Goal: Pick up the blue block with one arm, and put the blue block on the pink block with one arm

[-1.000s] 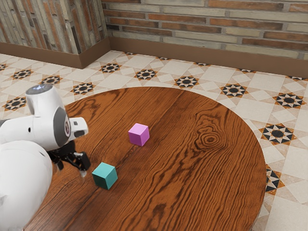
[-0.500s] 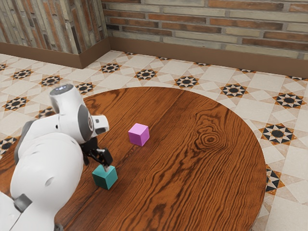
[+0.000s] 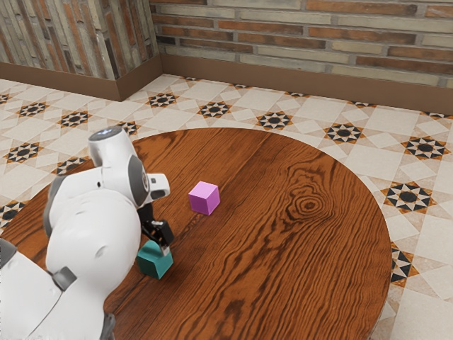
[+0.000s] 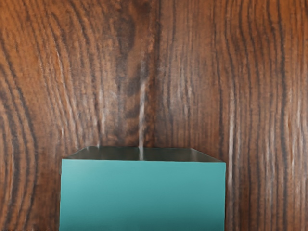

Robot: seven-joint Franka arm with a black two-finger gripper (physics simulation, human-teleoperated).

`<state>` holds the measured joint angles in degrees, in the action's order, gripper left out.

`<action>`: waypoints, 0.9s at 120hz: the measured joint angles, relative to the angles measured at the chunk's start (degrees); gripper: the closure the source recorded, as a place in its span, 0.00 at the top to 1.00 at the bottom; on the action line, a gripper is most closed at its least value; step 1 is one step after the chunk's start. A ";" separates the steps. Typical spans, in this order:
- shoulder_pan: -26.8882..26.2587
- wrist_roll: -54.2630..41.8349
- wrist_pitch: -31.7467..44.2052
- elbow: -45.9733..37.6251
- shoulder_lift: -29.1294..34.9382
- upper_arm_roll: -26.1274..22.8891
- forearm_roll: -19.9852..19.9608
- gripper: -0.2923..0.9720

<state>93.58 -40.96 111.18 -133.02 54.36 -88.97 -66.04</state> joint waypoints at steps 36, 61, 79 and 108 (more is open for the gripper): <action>1.86 0.14 -0.06 0.63 1.81 -3.02 -0.10 0.77; 2.74 0.23 -0.05 1.16 2.80 -4.38 -0.86 0.77; 4.08 0.27 -0.05 1.18 3.57 -5.58 -1.87 0.74; 4.04 0.26 -0.10 1.86 3.64 -5.71 -1.92 0.55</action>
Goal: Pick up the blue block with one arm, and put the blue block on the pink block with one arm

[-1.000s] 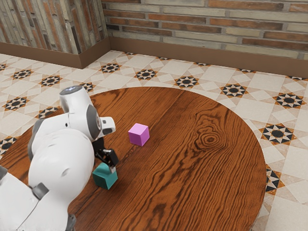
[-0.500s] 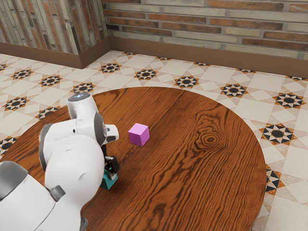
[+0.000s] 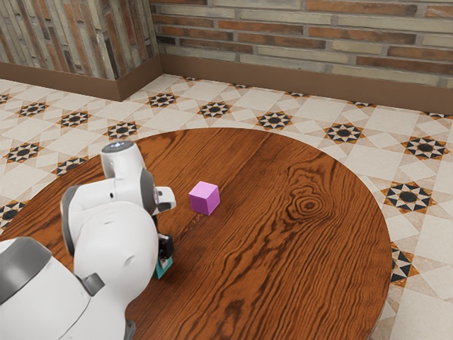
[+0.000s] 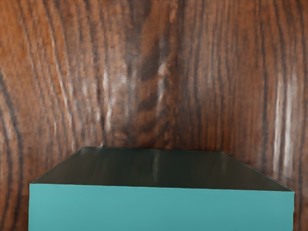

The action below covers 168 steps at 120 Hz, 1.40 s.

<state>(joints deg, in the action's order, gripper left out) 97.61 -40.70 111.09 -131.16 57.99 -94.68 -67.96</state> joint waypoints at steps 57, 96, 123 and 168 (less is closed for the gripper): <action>7.64 0.34 -3.07 12.97 -6.14 5.71 8.23 0.49; 22.43 0.47 -7.40 27.70 -6.22 -2.41 10.09 0.50; 31.09 1.96 -9.50 37.37 -5.46 -9.38 10.43 0.50; 40.24 9.40 -11.94 51.70 -2.47 -14.46 10.49 0.50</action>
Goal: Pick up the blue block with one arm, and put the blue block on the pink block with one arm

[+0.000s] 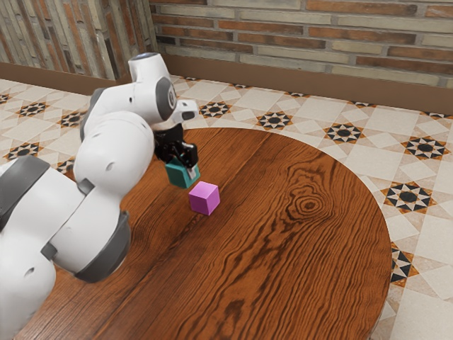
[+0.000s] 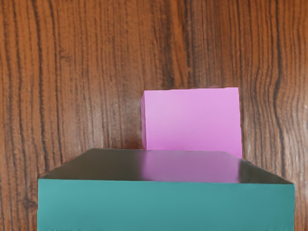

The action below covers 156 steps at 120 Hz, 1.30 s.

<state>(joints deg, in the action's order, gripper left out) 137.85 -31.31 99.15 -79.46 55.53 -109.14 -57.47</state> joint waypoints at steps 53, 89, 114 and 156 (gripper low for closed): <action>2.51 12.20 -2.13 3.50 2.39 -2.54 -0.02 0.49; 7.17 16.49 -3.77 12.17 4.66 -5.42 -0.07 0.50; 7.42 17.34 -4.53 12.43 4.72 -5.85 -0.09 0.50; 7.29 15.05 -5.27 12.30 4.98 -5.85 2.80 0.50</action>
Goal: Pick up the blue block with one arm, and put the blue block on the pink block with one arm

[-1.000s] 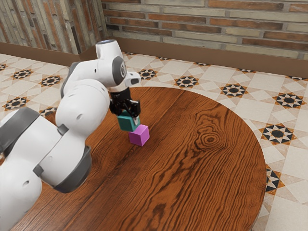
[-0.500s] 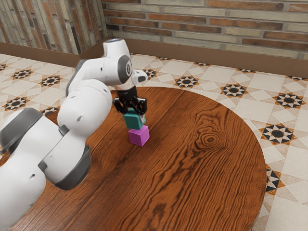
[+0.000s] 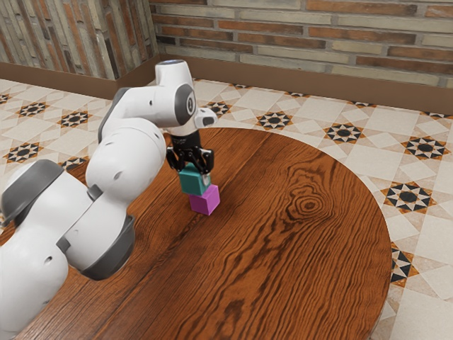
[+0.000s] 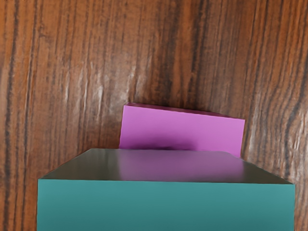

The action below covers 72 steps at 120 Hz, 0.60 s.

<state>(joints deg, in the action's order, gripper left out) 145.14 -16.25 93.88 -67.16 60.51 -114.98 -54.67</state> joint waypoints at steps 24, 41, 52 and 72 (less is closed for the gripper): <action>0.11 -2.33 0.31 0.44 0.38 -0.46 0.19 0.50; 0.14 -3.69 0.70 2.07 0.45 -0.60 0.05 0.50; 0.14 -4.41 0.85 2.16 0.44 -0.64 -0.01 0.50; 0.39 -5.47 0.99 1.69 0.52 -0.75 -0.14 0.50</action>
<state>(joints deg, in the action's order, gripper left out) 145.52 -21.72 94.87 -65.47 61.03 -115.74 -54.80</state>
